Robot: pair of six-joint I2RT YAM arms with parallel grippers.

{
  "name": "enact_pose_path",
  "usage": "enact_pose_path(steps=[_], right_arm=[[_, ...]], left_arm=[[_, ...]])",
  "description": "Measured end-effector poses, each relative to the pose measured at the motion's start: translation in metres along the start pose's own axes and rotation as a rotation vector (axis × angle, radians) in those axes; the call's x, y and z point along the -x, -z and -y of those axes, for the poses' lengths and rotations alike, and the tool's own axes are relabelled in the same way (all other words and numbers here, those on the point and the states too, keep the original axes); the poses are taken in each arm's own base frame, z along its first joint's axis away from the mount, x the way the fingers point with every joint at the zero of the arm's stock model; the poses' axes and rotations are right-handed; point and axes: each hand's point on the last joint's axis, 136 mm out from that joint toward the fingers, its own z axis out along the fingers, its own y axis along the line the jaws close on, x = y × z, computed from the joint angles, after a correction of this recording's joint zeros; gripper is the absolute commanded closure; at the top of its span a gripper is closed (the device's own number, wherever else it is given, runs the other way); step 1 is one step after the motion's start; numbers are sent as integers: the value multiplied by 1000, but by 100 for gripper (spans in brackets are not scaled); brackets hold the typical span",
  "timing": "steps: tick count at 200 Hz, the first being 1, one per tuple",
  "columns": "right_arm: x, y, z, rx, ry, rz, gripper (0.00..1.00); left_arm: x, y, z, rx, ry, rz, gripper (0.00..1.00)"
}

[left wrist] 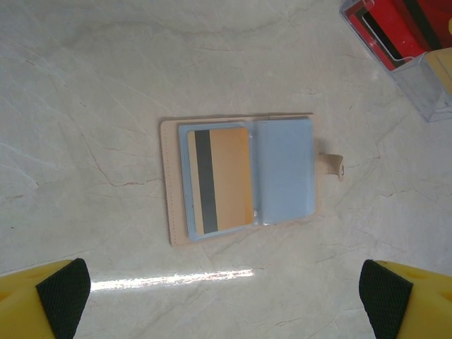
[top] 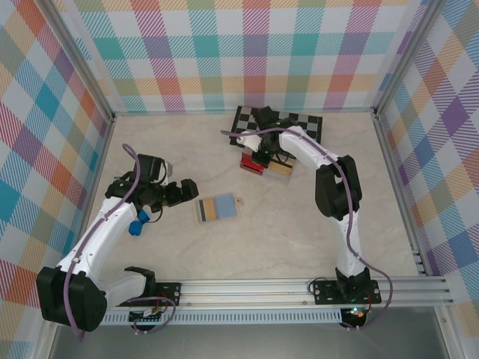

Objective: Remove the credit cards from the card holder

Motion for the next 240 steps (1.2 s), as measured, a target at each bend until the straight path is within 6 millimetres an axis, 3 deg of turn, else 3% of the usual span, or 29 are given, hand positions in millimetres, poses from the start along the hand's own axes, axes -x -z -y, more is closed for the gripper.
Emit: enact_pose_path(steps=[182, 209, 240], right_arm=[[0, -9, 10, -23, -76, -29, 75], [7, 9, 8, -23, -151, 11, 70], [11, 59, -12, -11, -287, 120, 66]], left_arm=[[-1, -1, 0, -4, 3, -5, 0], [-3, -2, -2, -1, 5, -10, 0], [-3, -5, -4, 6, 14, -18, 0]])
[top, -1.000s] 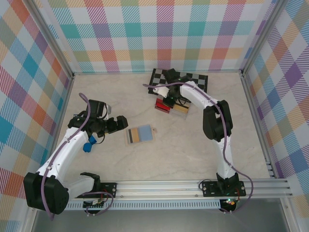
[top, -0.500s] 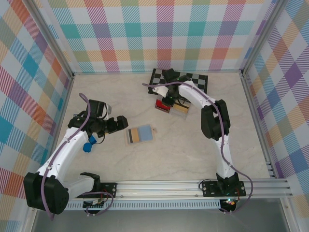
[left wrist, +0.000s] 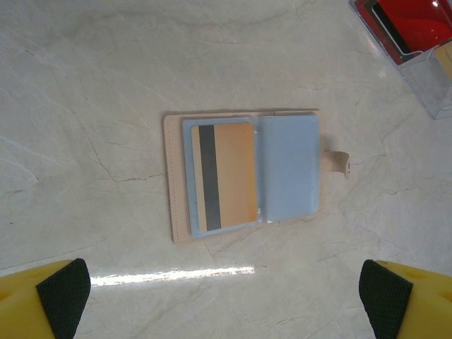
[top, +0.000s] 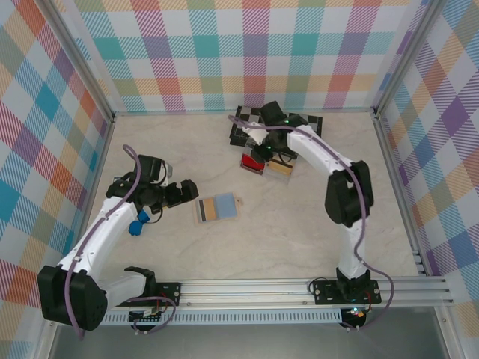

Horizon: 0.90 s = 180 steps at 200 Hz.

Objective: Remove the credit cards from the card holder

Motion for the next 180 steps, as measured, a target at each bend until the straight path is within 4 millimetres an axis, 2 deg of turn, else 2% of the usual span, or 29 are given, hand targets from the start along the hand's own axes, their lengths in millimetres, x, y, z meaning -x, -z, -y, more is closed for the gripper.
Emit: enact_pose_path(steps=[31, 45, 60, 75, 108, 135, 154, 180], right_arm=[[-4, 49, -33, 41, -177, 127, 57], [-9, 58, -51, 72, -261, 159, 54], [-18, 60, -66, 105, -363, 167, 52], [-30, 54, -81, 140, -472, 153, 50], [-58, 27, -107, 201, -674, 66, 49], [-53, 3, -139, 278, -726, 14, 50], [-52, -19, -163, 335, -751, -37, 54], [-49, -43, -186, 380, -780, -105, 59]], left_arm=[[-1, -8, -3, 11, 33, -26, 0], [-2, -13, -2, 4, 57, -40, 0], [-4, -22, -1, -16, 89, -50, 0], [-9, -33, -2, -31, 129, -75, 0], [-17, -53, -5, -46, 202, -120, 4], [-20, -65, -6, -55, 250, -131, 4], [-22, -72, -8, -61, 282, -134, 5], [-25, -83, -11, -58, 321, -146, 15]])
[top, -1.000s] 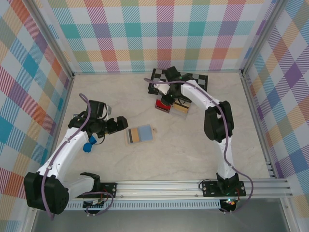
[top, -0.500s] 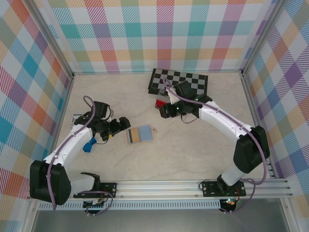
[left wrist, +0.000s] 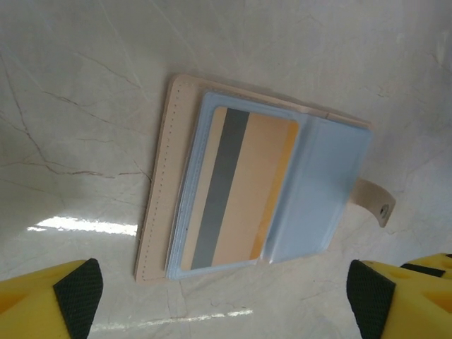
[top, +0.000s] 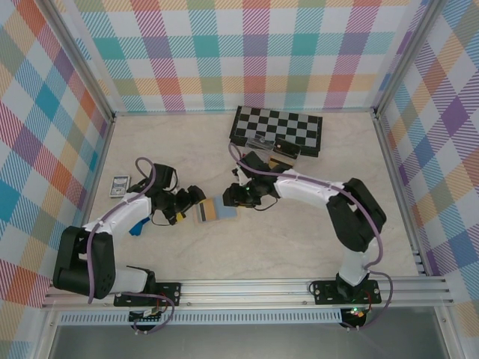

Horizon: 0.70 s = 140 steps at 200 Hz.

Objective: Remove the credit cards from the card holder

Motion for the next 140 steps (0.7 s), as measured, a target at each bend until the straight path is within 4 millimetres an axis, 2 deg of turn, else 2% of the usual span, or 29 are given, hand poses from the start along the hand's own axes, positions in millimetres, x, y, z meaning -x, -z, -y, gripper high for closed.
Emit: enact_pose_path(steps=[22, 63, 109, 140], right_arm=[[1, -18, -12, 16, -15, -26, 62], [7, -33, -29, 30, -29, -35, 70], [9, -47, -25, 10, -52, -59, 76], [5, -54, -19, -11, -64, -82, 77]], left_arm=[[0, -8, 1, -8, 14, -12, 26], [-1, -18, 3, -8, 21, -27, 44], [-3, -27, 1, 2, 23, -45, 64], [-5, -35, -1, 11, 22, -63, 72]])
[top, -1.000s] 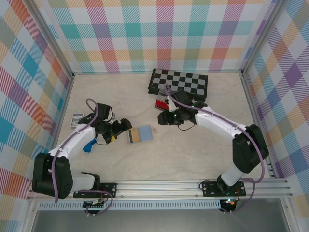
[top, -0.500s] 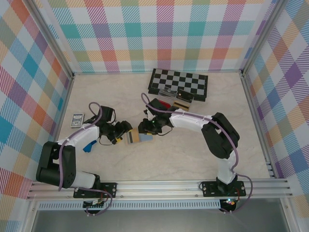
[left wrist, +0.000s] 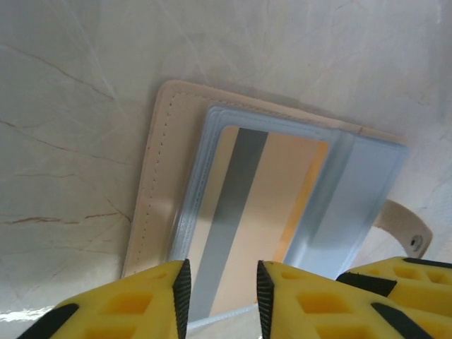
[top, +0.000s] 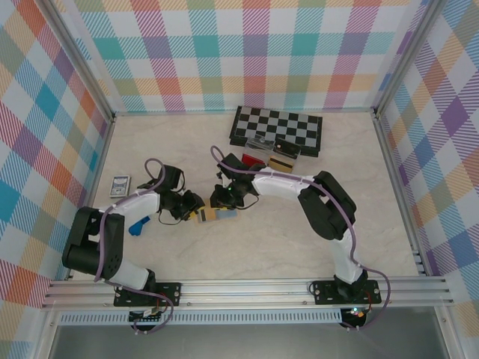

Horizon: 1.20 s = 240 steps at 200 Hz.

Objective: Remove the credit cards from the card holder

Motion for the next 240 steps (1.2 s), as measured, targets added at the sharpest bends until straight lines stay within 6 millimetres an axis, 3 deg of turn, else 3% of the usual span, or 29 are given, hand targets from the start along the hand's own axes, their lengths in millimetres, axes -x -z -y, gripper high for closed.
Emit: enact_pose_path(steps=[94, 151, 240], right_arm=[[3, -10, 5, -42, -12, -36, 83], [-1, -19, 15, -69, -10, -64, 83], [-3, -19, 12, -55, -3, -79, 87]], left_arm=[[-2, -8, -7, 25, 8, -22, 83], [-2, -9, -8, 33, 7, -20, 83], [-2, -11, -10, 38, 10, -24, 86]])
